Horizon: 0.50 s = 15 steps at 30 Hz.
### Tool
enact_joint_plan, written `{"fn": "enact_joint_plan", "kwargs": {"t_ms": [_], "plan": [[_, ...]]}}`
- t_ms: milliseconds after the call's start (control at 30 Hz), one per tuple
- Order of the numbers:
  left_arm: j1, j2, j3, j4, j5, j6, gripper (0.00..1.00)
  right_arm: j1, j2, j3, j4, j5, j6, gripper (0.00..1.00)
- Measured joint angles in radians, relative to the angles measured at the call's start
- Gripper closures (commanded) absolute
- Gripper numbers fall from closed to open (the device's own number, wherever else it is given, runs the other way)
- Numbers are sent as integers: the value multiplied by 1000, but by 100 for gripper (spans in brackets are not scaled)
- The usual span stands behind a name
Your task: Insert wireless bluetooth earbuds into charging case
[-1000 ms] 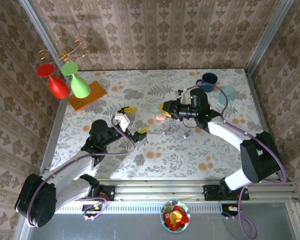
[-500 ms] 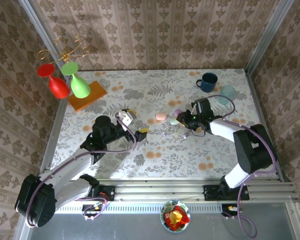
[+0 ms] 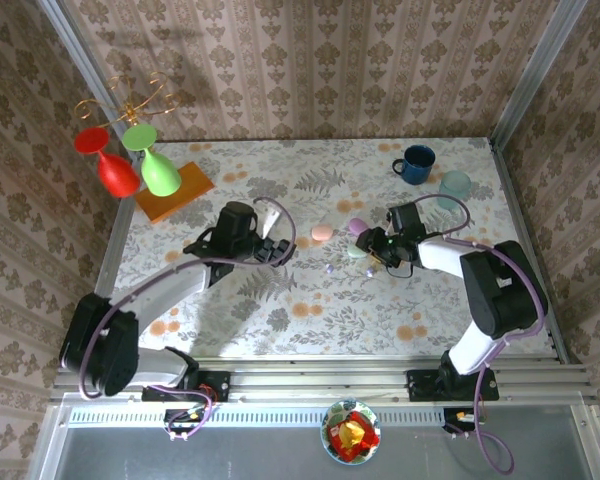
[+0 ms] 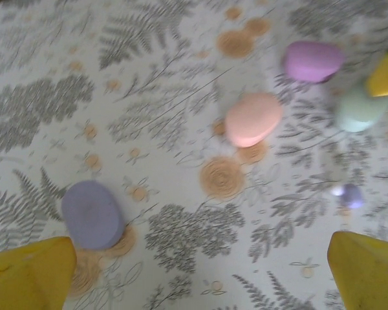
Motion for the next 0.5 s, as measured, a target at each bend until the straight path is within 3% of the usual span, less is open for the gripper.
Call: {"fn": "enact_joint_plan", "kwargs": {"t_ms": [133, 500], "plan": [[3, 52, 37, -64, -93, -103, 0, 0, -80, -5, -57, 50, -20, 43], [157, 226, 165, -139, -88, -303, 1, 2, -318, -82, -95, 105, -32, 43]]}}
